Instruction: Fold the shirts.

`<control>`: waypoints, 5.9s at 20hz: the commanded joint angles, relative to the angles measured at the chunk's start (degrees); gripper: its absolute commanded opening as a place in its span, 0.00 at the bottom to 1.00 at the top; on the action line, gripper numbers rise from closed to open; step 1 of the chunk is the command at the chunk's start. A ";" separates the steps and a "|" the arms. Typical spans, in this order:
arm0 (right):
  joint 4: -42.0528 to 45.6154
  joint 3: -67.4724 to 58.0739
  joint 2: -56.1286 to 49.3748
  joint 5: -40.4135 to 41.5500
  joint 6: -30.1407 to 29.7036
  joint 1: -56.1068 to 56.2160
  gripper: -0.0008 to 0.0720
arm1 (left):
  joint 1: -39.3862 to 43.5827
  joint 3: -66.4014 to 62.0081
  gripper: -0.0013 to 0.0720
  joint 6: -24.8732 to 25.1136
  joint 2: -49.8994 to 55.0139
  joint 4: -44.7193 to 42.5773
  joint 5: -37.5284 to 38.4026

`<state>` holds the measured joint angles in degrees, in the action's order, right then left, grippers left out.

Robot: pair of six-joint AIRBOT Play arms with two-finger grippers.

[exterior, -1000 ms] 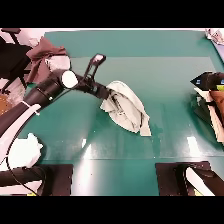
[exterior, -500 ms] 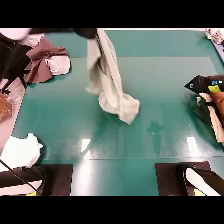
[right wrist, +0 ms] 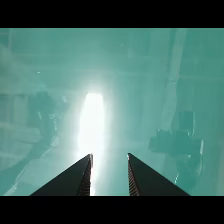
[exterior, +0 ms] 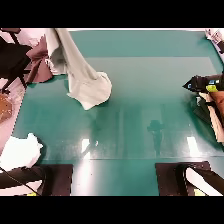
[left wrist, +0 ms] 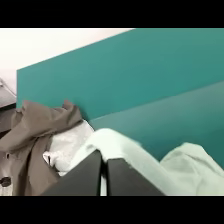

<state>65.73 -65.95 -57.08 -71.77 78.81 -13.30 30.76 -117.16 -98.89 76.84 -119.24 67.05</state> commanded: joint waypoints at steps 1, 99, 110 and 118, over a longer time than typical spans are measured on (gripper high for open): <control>-0.20 0.00 -0.07 1.11 0.92 0.00 0.38 | 0.02 0.33 0.05 -3.72 0.02 1.01 -5.40; -22.18 16.65 -7.80 -0.39 -6.19 2.89 0.05 | -31.41 67.56 0.89 27.50 1.38 62.18 -15.06; -22.18 16.65 -7.80 -0.83 -6.21 2.89 0.05 | -31.04 67.52 0.25 28.98 5.11 64.46 -12.24; -22.12 16.65 -7.80 -0.92 -6.21 2.86 0.05 | -31.41 65.13 0.62 30.67 4.48 65.77 -6.97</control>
<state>43.57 -49.23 -64.88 -72.66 72.60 -10.39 -0.32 -50.68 -68.84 81.76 -51.83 57.49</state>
